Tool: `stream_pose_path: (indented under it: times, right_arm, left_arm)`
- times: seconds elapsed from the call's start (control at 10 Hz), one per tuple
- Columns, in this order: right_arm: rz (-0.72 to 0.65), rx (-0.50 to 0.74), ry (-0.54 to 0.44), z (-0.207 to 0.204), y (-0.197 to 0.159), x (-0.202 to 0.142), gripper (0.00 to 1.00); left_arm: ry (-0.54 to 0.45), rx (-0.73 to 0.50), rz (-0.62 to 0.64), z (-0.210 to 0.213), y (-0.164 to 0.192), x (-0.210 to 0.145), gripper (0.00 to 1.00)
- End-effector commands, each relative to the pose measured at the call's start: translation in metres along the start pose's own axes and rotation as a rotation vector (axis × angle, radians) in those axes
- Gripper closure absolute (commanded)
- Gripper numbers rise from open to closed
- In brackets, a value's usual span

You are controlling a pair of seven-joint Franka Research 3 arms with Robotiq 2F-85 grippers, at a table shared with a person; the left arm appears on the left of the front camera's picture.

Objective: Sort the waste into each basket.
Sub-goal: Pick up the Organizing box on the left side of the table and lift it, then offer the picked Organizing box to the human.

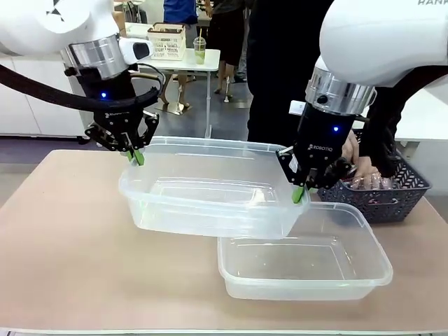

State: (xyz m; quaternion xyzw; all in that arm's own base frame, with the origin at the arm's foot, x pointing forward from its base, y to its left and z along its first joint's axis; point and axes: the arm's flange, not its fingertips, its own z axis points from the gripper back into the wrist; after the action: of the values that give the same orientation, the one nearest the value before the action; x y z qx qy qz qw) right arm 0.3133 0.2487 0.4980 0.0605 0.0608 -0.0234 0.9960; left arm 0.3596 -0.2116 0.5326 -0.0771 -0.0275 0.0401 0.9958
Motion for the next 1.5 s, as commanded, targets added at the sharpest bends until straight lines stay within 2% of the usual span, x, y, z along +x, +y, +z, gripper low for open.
stream_pose_path:
  times: [0.0, 1.4]
  right_arm:
    - [0.018, -0.012, -0.008, 0.0057, 0.0021, -0.0007, 0.94]
    - [0.018, -0.012, -0.008, 0.0057, 0.0021, -0.0007, 0.94]
  left_arm:
    - [-0.010, -0.014, 0.005, 0.0057, -0.0016, -0.0020, 0.91]
    - [-0.010, -0.014, 0.005, 0.0057, -0.0016, -0.0020, 0.91]
